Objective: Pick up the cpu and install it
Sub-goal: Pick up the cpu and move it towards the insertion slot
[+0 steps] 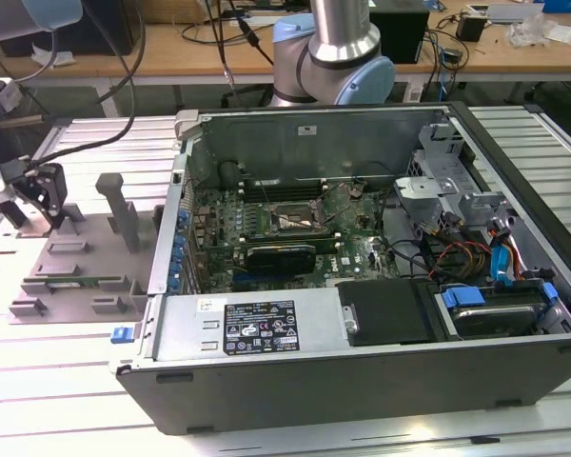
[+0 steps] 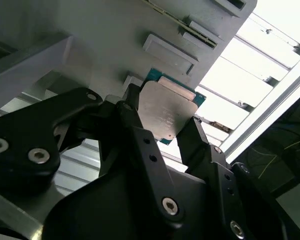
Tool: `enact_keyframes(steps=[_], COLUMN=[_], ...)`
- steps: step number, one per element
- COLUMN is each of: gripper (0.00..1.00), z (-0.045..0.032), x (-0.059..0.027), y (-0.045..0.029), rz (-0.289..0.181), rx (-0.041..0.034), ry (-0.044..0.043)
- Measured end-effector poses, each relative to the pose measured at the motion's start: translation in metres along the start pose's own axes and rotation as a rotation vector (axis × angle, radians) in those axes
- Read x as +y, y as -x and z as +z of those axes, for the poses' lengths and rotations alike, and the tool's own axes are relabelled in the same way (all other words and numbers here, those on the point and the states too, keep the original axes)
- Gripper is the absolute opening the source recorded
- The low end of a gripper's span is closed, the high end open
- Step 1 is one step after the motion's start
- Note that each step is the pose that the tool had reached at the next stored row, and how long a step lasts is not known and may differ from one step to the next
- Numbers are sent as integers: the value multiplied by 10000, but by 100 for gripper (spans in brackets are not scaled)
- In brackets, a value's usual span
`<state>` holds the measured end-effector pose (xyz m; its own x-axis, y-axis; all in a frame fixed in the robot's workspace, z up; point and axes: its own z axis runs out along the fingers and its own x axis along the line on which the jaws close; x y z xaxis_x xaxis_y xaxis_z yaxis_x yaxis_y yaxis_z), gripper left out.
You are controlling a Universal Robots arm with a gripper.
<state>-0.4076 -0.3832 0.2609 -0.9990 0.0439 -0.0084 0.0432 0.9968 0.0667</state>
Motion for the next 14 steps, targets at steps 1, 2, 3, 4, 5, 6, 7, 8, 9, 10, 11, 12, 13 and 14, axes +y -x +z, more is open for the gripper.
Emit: enact_keyframes(steps=[1,2,3,4,5,6,7,8,9,10,11,12,13,14], gripper=[55,55,55,55,55,55,55,55,55,55,55,55,55,55], z=[-9,-17,-24,-38,-50,-63,-78,-98,-117,-125,-133,-143,-151,-163], x=[1,1,2,3,3,4,5,7,8,9,9,10,10,11], y=[0,0,0,0,0,1,1,1,1,1,1,1,1,1], rz=[0,0,0,0,0,0,0,0,0,0,0,0,0,0], rx=[0,0,1,0,0,0,0,0,0,0,0,0,1,1], ry=[0,1,0,0,0,0,0,0,0,0,0,0,0,0])
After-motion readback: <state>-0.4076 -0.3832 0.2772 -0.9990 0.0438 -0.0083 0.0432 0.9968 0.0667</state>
